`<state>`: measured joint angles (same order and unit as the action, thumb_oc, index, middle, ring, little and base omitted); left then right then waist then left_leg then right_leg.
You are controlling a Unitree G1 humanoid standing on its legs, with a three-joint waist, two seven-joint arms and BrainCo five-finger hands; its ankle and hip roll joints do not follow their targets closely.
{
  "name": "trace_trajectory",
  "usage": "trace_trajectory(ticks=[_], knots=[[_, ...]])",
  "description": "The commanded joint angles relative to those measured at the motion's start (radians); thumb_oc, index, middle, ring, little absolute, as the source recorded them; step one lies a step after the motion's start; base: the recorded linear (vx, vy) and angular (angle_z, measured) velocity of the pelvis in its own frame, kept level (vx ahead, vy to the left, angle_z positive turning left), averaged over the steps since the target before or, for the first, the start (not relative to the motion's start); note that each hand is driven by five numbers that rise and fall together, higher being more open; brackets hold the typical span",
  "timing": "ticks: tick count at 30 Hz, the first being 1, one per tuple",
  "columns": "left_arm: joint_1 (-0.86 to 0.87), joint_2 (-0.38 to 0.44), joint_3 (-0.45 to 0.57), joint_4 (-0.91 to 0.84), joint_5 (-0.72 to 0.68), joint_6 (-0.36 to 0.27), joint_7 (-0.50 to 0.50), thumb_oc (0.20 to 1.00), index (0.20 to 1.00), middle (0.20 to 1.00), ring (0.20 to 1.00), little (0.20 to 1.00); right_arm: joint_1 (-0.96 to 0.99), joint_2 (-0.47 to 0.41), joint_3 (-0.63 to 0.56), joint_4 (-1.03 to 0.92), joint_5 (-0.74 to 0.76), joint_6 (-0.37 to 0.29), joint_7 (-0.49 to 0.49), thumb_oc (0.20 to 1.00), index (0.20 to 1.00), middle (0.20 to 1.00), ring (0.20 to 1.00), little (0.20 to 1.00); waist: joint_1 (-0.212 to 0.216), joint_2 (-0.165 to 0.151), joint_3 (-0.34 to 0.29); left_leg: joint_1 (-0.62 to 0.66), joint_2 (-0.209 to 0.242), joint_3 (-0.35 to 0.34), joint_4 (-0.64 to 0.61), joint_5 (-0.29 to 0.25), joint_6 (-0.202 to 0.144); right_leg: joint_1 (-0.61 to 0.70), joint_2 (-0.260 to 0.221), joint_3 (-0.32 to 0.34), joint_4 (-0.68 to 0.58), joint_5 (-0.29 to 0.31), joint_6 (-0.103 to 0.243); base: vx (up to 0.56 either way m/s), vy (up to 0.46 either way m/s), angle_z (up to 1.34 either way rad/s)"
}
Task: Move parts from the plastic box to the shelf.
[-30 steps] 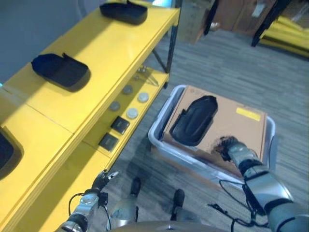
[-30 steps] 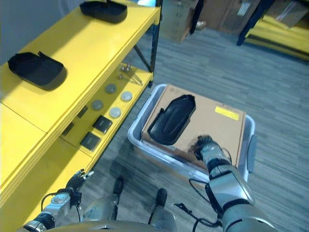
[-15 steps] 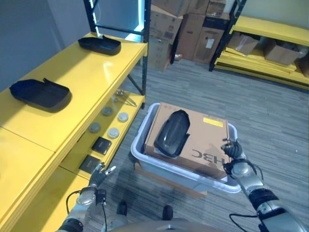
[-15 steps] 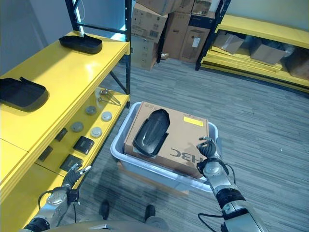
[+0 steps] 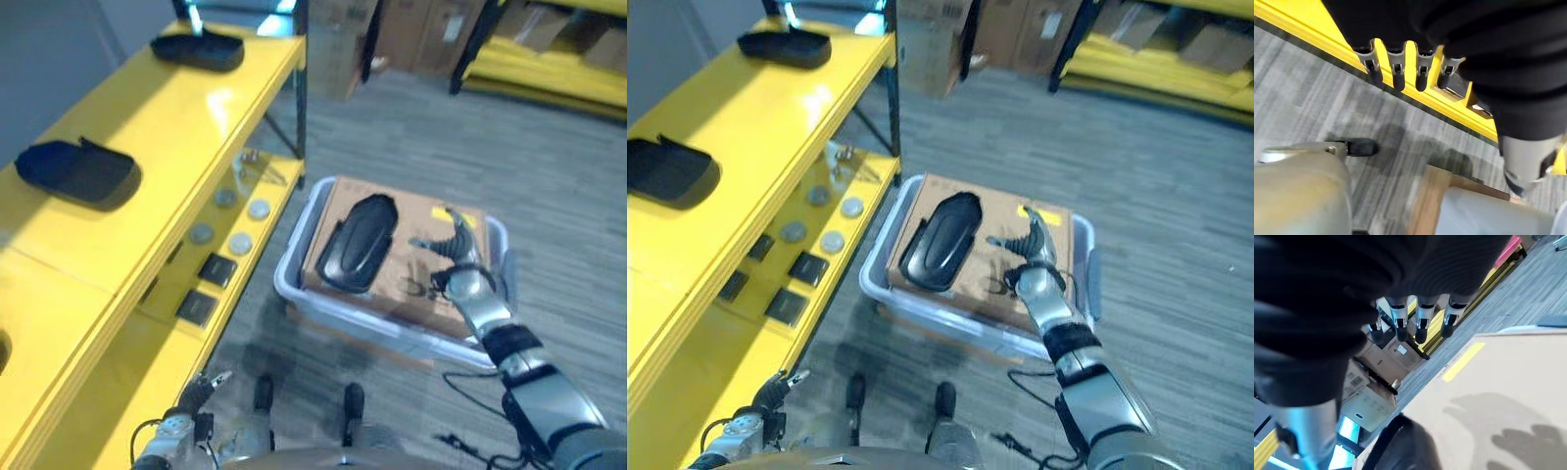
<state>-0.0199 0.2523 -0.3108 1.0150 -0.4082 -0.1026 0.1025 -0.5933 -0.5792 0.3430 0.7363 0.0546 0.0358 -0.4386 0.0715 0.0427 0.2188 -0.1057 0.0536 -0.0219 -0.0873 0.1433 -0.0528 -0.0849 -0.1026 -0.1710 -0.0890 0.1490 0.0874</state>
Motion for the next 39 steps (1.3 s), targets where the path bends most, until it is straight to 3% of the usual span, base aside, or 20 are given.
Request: trace_trajectory(ticks=[1,6,13,17,26,28,30,33,39], knots=[[-0.069,0.009,-0.034,0.072,0.018,-0.028,0.009,1.0,1.0,1.0,1.0,1.0,-0.095,-0.037,0.026,0.006,0.047,-0.006,-0.061,1.0,1.0,1.0,1.0,1.0,0.018,-0.026,0.046,0.04,-0.023,0.026,0.003,-0.084,0.017,0.033,-0.049,-0.007,0.002,-0.042,0.022,-0.05,0.121,0.22],[-0.055,-0.002,-0.04,0.115,-0.012,-0.048,-0.002,1.0,1.0,1.0,1.0,1.0,-0.139,-0.046,0.047,0.01,0.067,0.058,-0.034,1.0,1.0,1.0,1.0,1.0,0.013,-0.003,0.071,0.02,-0.036,0.021,0.0,-0.076,0.012,0.019,-0.056,-0.009,0.002,-0.039,0.02,0.0,0.11,0.08],[-0.061,-0.012,-0.057,0.098,-0.027,-0.093,-0.044,1.0,1.0,1.0,1.0,1.0,-0.131,-0.029,0.05,0.035,0.06,0.097,-0.075,1.0,1.0,1.0,1.0,1.0,0.009,0.015,0.097,0.007,-0.046,0.029,0.0,-0.072,0.01,0.01,-0.069,-0.017,0.007,-0.035,0.019,0.0,0.07,0.02],[-0.071,-0.019,-0.072,0.068,-0.037,-0.099,-0.053,1.0,1.0,1.0,1.0,1.0,-0.088,0.002,0.043,0.017,0.085,0.112,-0.049,1.0,1.0,1.0,1.0,1.0,0.0,0.019,0.108,0.006,-0.05,0.032,0.0,-0.074,0.01,0.005,-0.072,-0.014,0.01,-0.035,0.019,0.01,0.045,0.01],[-0.099,-0.021,-0.088,0.06,-0.051,-0.08,-0.046,1.0,1.0,1.0,1.0,1.0,-0.09,0.053,0.126,0.085,0.039,0.196,0.154,1.0,1.0,1.0,1.0,1.0,0.004,0.021,0.13,-0.001,-0.051,0.036,0.0,-0.069,0.011,-0.005,-0.077,-0.011,0.011,-0.03,0.017,0.0,0.001,-0.01],[-0.107,-0.018,-0.095,0.065,-0.054,-0.078,-0.045,1.0,1.0,1.0,1.0,1.0,-0.118,0.068,0.168,0.155,0.031,0.247,0.217,1.0,1.0,1.0,1.0,1.0,0.016,0.023,0.136,-0.009,-0.051,0.031,0.0,-0.065,0.009,-0.007,-0.078,-0.018,0.012,-0.029,0.017,0.0,0.0,0.0],[-0.114,-0.015,-0.101,0.072,-0.05,-0.068,-0.045,1.0,1.0,1.0,1.0,1.0,-0.143,0.093,0.194,0.248,0.015,0.288,0.289,0.2,0.2,0.2,0.2,0.2,0.032,0.025,0.137,-0.012,-0.053,0.022,0.0,-0.061,0.008,-0.005,-0.079,-0.027,0.012,-0.03,0.016,0.0,-0.007,0.02],[-0.115,-0.013,-0.104,0.086,-0.043,-0.072,-0.052,1.0,1.0,1.0,1.0,1.0,-0.157,0.109,0.202,0.304,0.009,0.314,0.305,0.2,0.2,0.2,0.2,0.2,0.042,0.026,0.134,-0.012,-0.054,0.016,0.0,-0.059,0.009,-0.002,-0.081,-0.036,0.014,-0.03,0.015,0.0,-0.005,0.01],[-0.111,-0.017,-0.107,0.109,-0.02,-0.094,-0.065,1.0,1.0,1.0,1.0,1.0,-0.168,0.121,0.187,0.407,0.029,0.321,0.232,0.2,0.2,0.2,0.2,0.2,0.062,0.027,0.117,-0.007,-0.056,0.002,0.0,-0.059,0.011,0.012,-0.081,-0.047,0.012,-0.032,0.015,0.01,-0.019,0.14]])
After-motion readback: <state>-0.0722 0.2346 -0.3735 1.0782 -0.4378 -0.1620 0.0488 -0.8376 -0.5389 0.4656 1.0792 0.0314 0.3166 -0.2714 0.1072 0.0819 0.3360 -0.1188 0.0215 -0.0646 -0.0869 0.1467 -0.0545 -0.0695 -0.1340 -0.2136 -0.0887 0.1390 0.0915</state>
